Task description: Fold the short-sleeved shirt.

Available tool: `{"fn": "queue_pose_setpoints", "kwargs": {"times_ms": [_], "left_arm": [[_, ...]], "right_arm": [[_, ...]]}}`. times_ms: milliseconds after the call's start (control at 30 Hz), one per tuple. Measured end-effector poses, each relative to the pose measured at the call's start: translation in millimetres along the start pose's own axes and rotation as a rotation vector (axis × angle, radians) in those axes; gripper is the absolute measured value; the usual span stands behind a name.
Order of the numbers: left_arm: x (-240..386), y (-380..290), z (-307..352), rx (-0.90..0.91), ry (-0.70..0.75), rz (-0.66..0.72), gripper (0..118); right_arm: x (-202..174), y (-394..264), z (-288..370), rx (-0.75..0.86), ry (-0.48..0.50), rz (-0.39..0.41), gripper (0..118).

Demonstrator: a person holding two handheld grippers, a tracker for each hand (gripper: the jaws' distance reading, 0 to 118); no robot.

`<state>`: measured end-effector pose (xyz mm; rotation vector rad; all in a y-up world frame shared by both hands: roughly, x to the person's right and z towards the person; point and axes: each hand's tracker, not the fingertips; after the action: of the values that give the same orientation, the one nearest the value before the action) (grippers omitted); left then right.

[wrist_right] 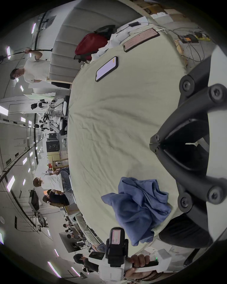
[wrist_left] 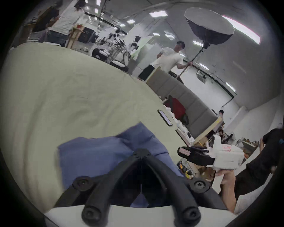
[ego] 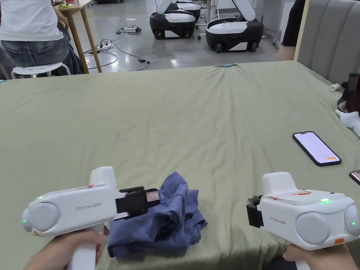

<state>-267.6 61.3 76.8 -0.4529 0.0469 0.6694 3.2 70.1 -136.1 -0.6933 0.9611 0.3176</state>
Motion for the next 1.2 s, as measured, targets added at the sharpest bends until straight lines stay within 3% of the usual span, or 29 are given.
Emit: {"fn": "queue_pose_setpoints", "kwargs": {"times_ms": [233,533,633,767,933,1100,1133,1200], "left_arm": [[11,-20,-75,-0.136,0.031,0.031,0],[16,-25,-79,-0.147,-0.009,0.049,0],[22,-14,-51,-0.083,0.004,-0.027,0],[6,1,-1,0.034,-0.009,0.054,0],[-8,-4,54,0.1,0.068,0.047,0],[-35,-17,75,0.124,0.117,0.166,1],[-40,-20,77,0.129,0.127,0.178,13],[-45,-25,75,0.124,0.143,0.188,73]], "right_arm": [[13,-6,7,-0.009,-0.022,-0.018,0],[15,-4,9,-0.017,-0.032,-0.036,0],[2,5,4,0.001,0.066,-0.061,0],[-27,20,-19,-0.018,0.251,-0.096,0],[-63,32,-40,-0.031,0.311,-0.063,0],[-70,29,-80,-0.102,0.328,-0.077,0],[-69,27,-83,-0.113,0.316,-0.09,0],[-66,24,-86,-0.111,0.315,-0.088,0]]}}
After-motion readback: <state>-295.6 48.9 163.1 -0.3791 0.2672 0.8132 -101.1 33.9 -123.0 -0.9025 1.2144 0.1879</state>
